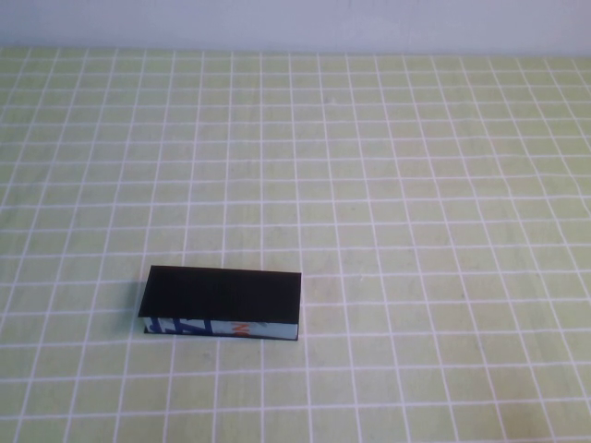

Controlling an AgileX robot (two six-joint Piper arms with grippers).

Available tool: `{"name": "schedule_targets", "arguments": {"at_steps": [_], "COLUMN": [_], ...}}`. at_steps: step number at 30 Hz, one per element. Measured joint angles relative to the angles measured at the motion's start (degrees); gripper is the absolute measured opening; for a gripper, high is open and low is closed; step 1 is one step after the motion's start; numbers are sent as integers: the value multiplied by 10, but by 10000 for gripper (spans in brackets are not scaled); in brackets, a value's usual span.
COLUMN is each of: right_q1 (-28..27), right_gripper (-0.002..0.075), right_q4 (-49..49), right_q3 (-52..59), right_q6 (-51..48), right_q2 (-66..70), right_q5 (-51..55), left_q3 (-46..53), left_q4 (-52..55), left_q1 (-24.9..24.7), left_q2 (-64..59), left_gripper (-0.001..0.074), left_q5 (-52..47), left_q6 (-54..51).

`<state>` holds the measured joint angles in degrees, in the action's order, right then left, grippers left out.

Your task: Return glasses to glasses case

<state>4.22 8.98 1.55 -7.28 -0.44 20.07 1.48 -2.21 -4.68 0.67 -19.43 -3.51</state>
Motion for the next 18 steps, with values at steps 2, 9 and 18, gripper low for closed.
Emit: {"name": "schedule_targets", "arguments": {"at_steps": [2, 9, 18], "right_q1": [0, 0, 0], "right_gripper": [-11, -11, -11], "right_q4": [0, 0, 0], "right_q3": [0, 0, 0], "right_q6": [0, 0, 0], "right_q2": [0, 0, 0], "right_q5": [0, 0, 0], "left_q3": [0, 0, 0], "left_q4": [6, 10, 10], "left_q1": [0, 1, 1], "left_q2": [0, 0, 0], "left_gripper": [-2, -2, -2], "left_q5": [-16, -27, -27], "left_q6": [7, 12, 13]}}
